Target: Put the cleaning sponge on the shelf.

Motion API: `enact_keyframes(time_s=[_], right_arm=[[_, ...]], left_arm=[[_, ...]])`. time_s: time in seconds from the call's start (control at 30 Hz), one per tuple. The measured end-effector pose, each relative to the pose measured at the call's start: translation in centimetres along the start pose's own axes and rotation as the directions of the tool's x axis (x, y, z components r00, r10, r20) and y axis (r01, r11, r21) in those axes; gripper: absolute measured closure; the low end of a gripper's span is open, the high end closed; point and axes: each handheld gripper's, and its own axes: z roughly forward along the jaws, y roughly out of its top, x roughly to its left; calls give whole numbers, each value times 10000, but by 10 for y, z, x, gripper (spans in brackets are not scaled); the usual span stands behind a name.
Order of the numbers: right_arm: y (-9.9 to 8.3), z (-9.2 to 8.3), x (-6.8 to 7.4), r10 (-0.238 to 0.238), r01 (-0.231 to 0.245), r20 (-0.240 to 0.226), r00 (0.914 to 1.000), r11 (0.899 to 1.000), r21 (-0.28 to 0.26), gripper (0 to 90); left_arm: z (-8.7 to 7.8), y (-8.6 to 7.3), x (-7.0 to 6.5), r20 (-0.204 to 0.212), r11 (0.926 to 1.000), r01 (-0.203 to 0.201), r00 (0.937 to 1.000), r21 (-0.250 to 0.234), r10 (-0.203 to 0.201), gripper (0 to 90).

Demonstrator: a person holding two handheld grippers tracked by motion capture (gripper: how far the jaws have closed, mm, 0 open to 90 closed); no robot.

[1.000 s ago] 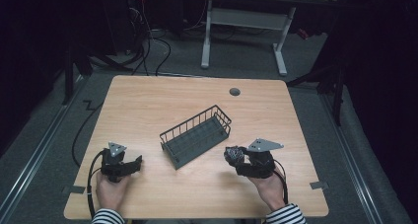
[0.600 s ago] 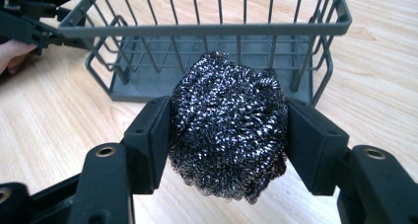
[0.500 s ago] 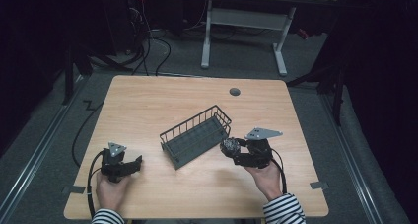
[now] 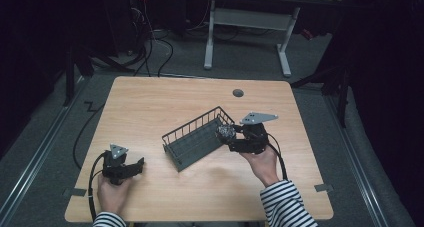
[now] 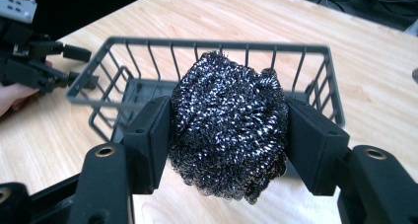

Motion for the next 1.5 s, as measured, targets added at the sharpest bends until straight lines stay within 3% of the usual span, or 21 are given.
enact_keyframes(time_s=[0.23,0.63,0.87,1.0,1.37,1.5], right_arm=[[14,17,-4,-105,102,188,9998,9998,189,387],[28,50,-12,303,-319,341,9990,9985,446,383],[28,79,-13,211,-273,549,9983,9930,1149,377],[27,92,-13,184,-297,664,9976,9845,1728,372],[24,102,-13,-76,-64,594,9982,9727,2321,345],[24,99,-15,138,-239,492,9987,9770,2120,308]], left_arm=[[0,0,0,-10,10000,-2,10000,5,2,205],[0,0,0,-14,10000,-8,10000,-2,8,205],[0,0,0,-13,10000,-5,10000,-1,5,205],[0,0,0,0,10000,-3,10000,3,3,206],[0,0,0,-1,10000,-2,10000,4,2,206],[0,0,0,-3,10000,-1,10000,3,1,206]])
